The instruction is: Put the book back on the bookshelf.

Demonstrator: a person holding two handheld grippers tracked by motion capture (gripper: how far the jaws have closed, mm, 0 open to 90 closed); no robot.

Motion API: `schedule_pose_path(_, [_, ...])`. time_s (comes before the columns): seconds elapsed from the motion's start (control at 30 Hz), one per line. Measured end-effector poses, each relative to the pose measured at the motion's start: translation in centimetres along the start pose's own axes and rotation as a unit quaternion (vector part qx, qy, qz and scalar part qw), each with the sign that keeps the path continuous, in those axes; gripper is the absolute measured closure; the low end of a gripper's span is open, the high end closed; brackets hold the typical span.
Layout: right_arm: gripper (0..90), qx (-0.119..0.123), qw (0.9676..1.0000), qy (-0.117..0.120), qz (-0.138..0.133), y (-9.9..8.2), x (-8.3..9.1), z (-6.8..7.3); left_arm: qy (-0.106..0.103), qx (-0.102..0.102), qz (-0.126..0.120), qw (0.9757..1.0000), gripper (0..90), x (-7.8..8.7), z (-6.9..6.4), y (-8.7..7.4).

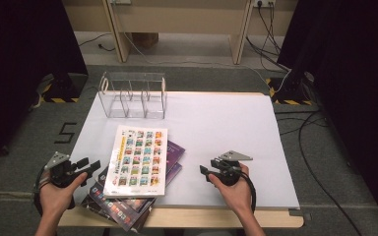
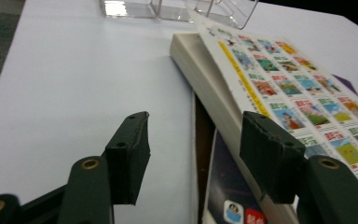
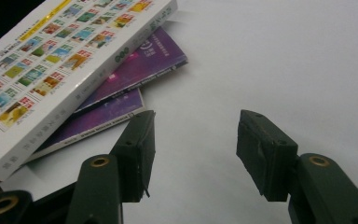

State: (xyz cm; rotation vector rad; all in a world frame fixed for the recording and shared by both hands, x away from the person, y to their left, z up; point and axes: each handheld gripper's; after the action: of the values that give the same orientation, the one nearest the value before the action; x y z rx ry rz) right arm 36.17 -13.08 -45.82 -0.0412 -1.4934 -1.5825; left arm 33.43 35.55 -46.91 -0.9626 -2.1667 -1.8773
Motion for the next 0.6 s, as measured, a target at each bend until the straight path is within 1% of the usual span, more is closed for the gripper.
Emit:
schedule_pose_path(0.03, [47.4,0.001,1.0000,0.002,0.001,0.2,-0.1,0.1,-0.004,-0.002,0.004,1.0000,41.9,-0.2,-0.2,0.0])
schedule_pose_path(0.07, [47.6,-0.001,0.9999,0.010,0.003,0.7,-0.1,0.4,-0.019,0.001,0.011,0.9998,41.8,-0.6,-0.6,0.1])
schedule_pose_path(0.13, [48.1,0.000,0.9999,0.014,0.003,1.2,-0.3,0.5,-0.021,0.000,0.013,0.9997,41.7,-0.8,-0.7,0.3])
schedule_pose_path(0.17, [48.2,0.003,0.9999,0.016,0.005,1.4,-0.3,0.6,-0.028,0.000,0.019,0.9994,41.8,-1.1,-1.1,0.8])
schedule_pose_path(0.2, [48.5,0.002,0.9998,0.020,0.007,1.6,-0.5,0.7,-0.028,0.000,0.019,0.9994,42.1,-1.1,-1.1,0.8])
schedule_pose_path(0.27, [49.5,0.002,0.9995,0.030,0.007,2.1,-0.8,1.0,-0.037,0.004,0.034,0.9987,42.9,-1.4,-1.4,1.4])
schedule_pose_path(0.3, [49.5,0.002,0.9995,0.030,0.007,2.1,-0.8,1.0,-0.041,0.004,0.040,0.9984,42.9,-1.7,-1.6,1.7])
schedule_pose_path(0.33, [50.2,0.003,0.9991,0.041,0.009,2.7,-1.2,1.4,-0.053,0.003,0.061,0.9968,43.1,-2.4,-2.1,2.1])
schedule_pose_path(0.37, [50.3,0.001,0.9989,0.046,0.012,2.9,-1.5,1.7,-0.056,0.003,0.069,0.9960,43.1,-2.8,-2.3,2.3])
schedule_pose_path(0.4, [50.2,0.005,0.9985,0.052,0.017,3.2,-1.9,1.9,-0.056,0.003,0.069,0.9960,43.0,-2.8,-2.3,2.3])
schedule_pose_path(0.43, [50.8,0.007,0.9981,0.058,0.023,3.4,-2.3,2.1,-0.063,0.010,0.087,0.9942,42.7,-3.6,-2.5,2.7])
schedule_pose_path(0.47, [52.8,0.005,0.9976,0.064,0.027,3.6,-2.6,2.4,-0.068,0.017,0.095,0.9930,42.6,-4.0,-2.6,2.8])
schedule_pose_path(0.5, [53.3,0.005,0.9970,0.071,0.032,3.8,-3.0,2.7,-0.068,0.017,0.095,0.9930,42.6,-4.0,-2.6,2.8])
schedule_pose_path(0.53, [53.9,0.006,0.9966,0.074,0.037,3.9,-3.4,3.0,-0.062,0.019,0.111,0.9917,42.6,-4.9,-2.6,2.9])
schedule_pose_path(0.57, [55.0,0.003,0.9962,0.076,0.041,4.1,-3.8,3.3,-0.059,0.020,0.122,0.9906,42.7,-5.3,-2.5,2.9])
schedule_pose_path(0.6, [55.0,0.002,0.9956,0.082,0.046,4.1,-4.2,3.5,-0.059,0.020,0.122,0.9906,43.4,-5.3,-2.5,2.9])
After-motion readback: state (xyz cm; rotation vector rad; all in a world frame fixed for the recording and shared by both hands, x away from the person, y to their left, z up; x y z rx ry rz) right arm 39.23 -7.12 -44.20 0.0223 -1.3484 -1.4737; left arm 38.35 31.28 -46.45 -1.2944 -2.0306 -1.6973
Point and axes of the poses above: each handheld gripper's, and its own axes: x roughly backward along the jaws, y roughly out of its top, z roughly to its left, and after that the axes turned 2 degrees about -x, right-handed
